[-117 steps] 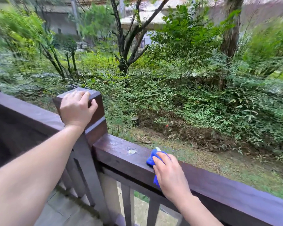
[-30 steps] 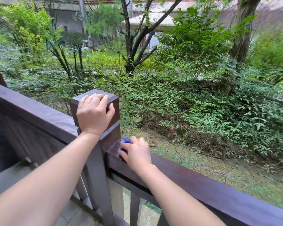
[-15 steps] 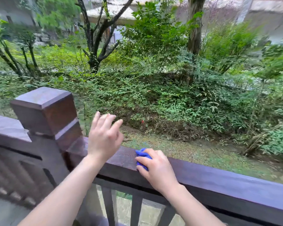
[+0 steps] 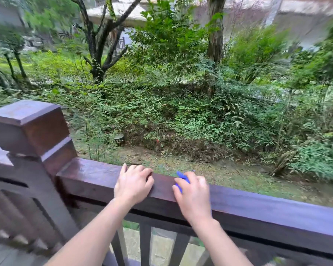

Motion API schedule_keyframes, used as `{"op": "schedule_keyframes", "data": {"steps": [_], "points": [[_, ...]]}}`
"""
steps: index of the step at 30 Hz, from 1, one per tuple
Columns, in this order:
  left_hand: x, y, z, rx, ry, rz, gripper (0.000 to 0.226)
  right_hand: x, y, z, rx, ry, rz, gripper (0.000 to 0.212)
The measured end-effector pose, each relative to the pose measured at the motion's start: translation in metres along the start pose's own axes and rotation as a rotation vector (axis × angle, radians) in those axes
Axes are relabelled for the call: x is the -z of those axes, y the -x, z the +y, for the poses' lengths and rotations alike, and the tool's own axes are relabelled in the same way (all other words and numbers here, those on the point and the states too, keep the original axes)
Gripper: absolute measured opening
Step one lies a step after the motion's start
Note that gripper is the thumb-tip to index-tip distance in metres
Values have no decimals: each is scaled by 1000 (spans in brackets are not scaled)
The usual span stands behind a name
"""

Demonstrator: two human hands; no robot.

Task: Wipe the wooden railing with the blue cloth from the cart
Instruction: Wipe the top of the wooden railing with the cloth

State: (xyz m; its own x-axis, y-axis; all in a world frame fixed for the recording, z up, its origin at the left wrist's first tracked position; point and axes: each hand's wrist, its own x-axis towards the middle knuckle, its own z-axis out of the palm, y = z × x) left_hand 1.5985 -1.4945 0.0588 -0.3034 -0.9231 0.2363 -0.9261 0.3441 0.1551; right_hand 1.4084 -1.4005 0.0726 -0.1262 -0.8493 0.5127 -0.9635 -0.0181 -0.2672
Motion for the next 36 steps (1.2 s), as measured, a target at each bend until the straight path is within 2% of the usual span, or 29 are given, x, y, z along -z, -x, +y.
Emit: {"op": "schedule_keyframes", "data": {"steps": [2,5,9,11,13,18,22,24,28,31,36], "points": [[0,0,-2,-14,11,4,54,2,4,-1,108,-49,-19,17],[-1,0,-5,-27,1,7,59,16,8,38,117,-53,-40,19],[-4,1,-5,-18,13,20,58,33,12,98,-95,64,62,17],[-5,1,-4,-10,18,28,57,33,8,103,-220,100,99,14],[-6,0,-2,-5,14,33,56,27,4,83,-247,122,123,10],[-7,0,-4,-17,18,33,56,10,11,27,-30,23,84,14],[-5,2,-5,-33,13,35,59,31,28,63,71,-27,18,20],[-4,3,-6,-35,8,26,59,46,36,99,-7,34,48,20],[-2,4,-5,-35,4,14,62,66,41,150,-313,182,160,17],[-3,4,-4,-31,5,17,63,51,31,121,-353,214,199,12],[-2,5,-1,-33,-12,19,62,2,15,-7,-77,11,99,11]]}}
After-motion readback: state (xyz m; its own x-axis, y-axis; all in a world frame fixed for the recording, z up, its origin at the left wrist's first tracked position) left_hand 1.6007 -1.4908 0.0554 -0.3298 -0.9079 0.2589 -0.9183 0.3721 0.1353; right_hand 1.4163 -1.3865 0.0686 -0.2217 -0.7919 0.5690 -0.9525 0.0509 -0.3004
